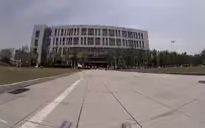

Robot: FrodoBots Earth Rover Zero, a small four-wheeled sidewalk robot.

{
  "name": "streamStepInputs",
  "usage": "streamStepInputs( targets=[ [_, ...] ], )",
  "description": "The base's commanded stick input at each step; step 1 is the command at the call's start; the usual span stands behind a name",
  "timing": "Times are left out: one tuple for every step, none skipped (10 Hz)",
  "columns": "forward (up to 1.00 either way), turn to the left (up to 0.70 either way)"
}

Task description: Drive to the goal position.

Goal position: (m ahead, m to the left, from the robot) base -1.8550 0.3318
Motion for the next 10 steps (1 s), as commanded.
streamStepInputs(
  targets=[
    [1.00,0.00],
    [1.00,0.00],
    [1.00,0.00],
    [1.00,0.00],
    [1.00,0.00],
    [1.00,0.00],
    [1.00,0.00],
    [1.00,0.00],
    [1.00,0.00],
    [1.00,0.00]
  ],
)
